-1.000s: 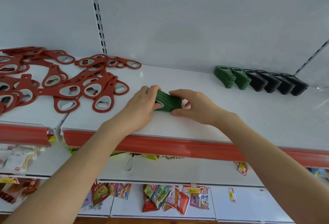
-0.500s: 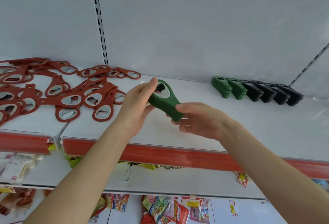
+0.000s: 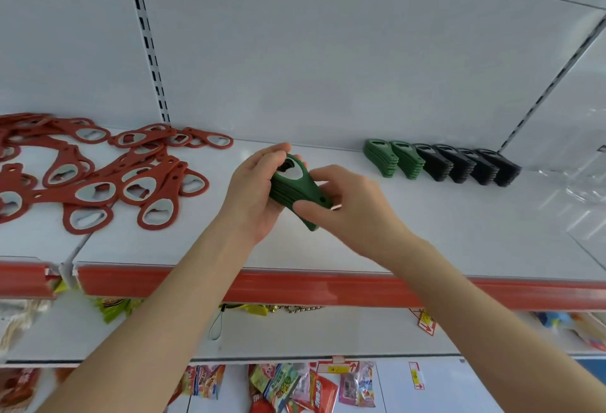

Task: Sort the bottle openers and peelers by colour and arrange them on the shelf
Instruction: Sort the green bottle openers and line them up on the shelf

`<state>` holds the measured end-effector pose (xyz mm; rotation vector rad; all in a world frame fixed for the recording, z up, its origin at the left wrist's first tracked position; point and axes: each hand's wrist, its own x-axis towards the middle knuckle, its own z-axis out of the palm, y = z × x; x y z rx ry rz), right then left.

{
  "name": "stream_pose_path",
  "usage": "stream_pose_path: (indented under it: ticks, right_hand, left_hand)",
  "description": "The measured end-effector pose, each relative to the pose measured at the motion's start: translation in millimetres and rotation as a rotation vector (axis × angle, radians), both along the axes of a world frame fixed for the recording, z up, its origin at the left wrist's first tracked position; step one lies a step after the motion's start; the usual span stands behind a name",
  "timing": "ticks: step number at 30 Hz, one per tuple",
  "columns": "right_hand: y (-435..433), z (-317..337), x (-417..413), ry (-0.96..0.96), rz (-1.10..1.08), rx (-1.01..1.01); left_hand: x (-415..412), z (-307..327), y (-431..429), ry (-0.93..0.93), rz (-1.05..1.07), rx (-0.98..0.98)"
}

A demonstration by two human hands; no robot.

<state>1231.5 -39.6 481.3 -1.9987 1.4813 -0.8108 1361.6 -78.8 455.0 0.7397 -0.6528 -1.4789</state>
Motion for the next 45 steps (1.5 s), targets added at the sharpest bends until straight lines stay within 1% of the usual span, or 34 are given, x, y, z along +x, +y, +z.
stream_pose_path:
  ticks: [2,7,14,18,20,22,25,26,27,28,30,32,34,35,36,38,42,45]
  right_hand:
    - [0.8,-3.5,1.8,0.096,-0.006,-0.076]
    - [-3.2,-6.4,-1.6,0.18,-0.058,-0.088]
    - [-8.1,-8.9,-10.7,0.159,-0.112,-0.042]
    - [-11.6,-13.5,-17.8,0.105,-0.138,-0.027]
    - [-13.4,-15.1,-21.1,0.071,-0.149,-0.022]
    - [-16.2,-16.4,-24.5,0.056,-0.16,-0.017]
    - [-23.3,-18.5,-31.3,0.078,-0.185,-0.001]
    - [-26.3,-19.7,-34.0,0.091,-0.198,0.007]
    - [-29.9,-21.2,-36.8,0.109,-0.216,0.017]
    - [-34.0,-22.9,-39.9,0.136,-0.237,0.028]
    - [-43.6,-26.7,-46.6,0.199,-0.286,0.059]
    - [-54.7,-29.6,-52.0,0.271,-0.327,0.09]
    - [-66.2,-30.3,-55.6,0.367,-0.356,0.117]
    - [-71.8,-30.2,-56.5,0.409,-0.37,0.128]
    - [-77.2,-29.9,-56.8,0.438,-0.385,0.135]
    - [-88.2,-29.9,-56.3,0.475,-0.41,0.132]
    - [-106.4,-30.5,-52.6,0.517,-0.431,0.1]
    - [-115.5,-33.6,-51.5,0.496,-0.464,0.08]
  left_hand:
    - [-5.4,1.0,-2.3,-0.011,-0.02,-0.017]
    - [-16.9,2.9,-7.1,-0.052,-0.037,-0.022]
    - [-30.4,2.2,-13.9,-0.079,-0.089,0.003]
    - [-37.6,0.9,-18.8,-0.086,-0.1,0.027]
    - [-40.9,0.9,-22.2,-0.111,-0.116,0.026]
    - [-43.7,1.7,-25.0,-0.179,-0.126,0.022]
    - [-44.1,2.9,-29.6,-0.323,-0.132,0.008]
    - [-42.9,2.8,-31.5,-0.395,-0.136,0.004]
    - [-40.8,1.6,-33.7,-0.507,-0.128,-0.011]
    - [-38.0,-1.0,-36.6,-0.66,-0.105,-0.054]
    - [-30.0,-9.4,-42.8,-1.029,-0.047,-0.201]
    - [-19.3,-21.2,-50.6,-1.397,-0.047,-0.32]
    - [-10.4,-33.9,-59.5,-1.685,-0.09,-0.363]
    - [-7.5,-38.9,-62.5,-1.775,-0.112,-0.352]
    - [-5.8,-41.7,-63.1,-1.826,-0.129,-0.336]
    - [-4.4,-45.2,-61.9,-1.862,-0.147,-0.325]
    - [-5.3,-45.5,-57.9,-1.893,-0.148,-0.318]
    - [-6.6,-43.6,-55.2,-1.883,-0.147,-0.3]
